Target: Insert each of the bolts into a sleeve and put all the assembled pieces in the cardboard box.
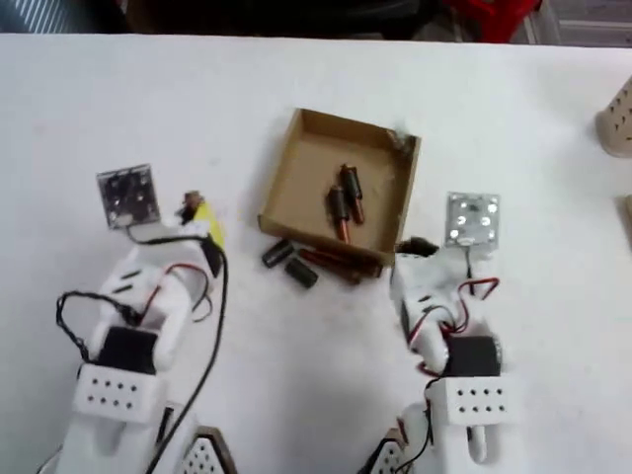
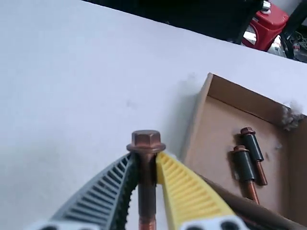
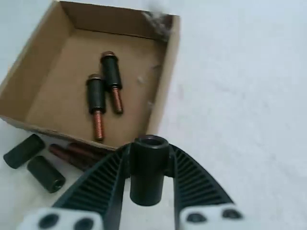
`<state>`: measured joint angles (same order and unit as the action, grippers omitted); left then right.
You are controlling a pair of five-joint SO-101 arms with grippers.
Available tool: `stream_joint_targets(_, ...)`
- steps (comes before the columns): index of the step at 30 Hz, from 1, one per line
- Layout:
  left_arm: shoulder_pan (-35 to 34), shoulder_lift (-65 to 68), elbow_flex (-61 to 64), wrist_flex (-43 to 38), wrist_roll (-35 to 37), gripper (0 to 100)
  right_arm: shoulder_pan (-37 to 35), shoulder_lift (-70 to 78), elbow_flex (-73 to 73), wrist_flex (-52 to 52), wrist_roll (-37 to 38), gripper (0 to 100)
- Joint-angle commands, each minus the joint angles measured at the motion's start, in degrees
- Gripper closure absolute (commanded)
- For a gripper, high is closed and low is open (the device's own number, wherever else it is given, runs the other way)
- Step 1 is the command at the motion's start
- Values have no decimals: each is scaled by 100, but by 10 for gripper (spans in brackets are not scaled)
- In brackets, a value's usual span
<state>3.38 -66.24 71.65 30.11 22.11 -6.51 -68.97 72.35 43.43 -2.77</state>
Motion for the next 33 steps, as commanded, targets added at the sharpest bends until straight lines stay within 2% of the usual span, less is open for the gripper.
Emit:
stream_joint_targets(1, -347, -989, 422, -229, -62, 977, -523, -127, 246, -1121, -53, 981)
stream_joint_targets(8, -453, -1877, 1090, -273, -62, 977, -1516, -127, 1398, -3758, -53, 982)
stream_joint_targets(13, -453, -2158, 1626, -1152, -62, 977, -2229, -110, 1987, -5631, -53, 982)
stream_joint_targets(18, -453, -2167, 2013, -1943, -62, 977, -2765, -110, 1996, -6185, -62, 982)
stream_joint_targets(23, -453, -2167, 2066, -2136, -62, 977, -2818, 101, 1811, -6510, -62, 982)
stream_joint_targets(27, -453, -2167, 2066, -2136, -62, 977, -2800, 1218, 1319, -6756, -62, 982)
stream_joint_targets(33, -453, -2167, 2066, -2136, -62, 977, -2598, 3987, 396, -8532, -62, 982)
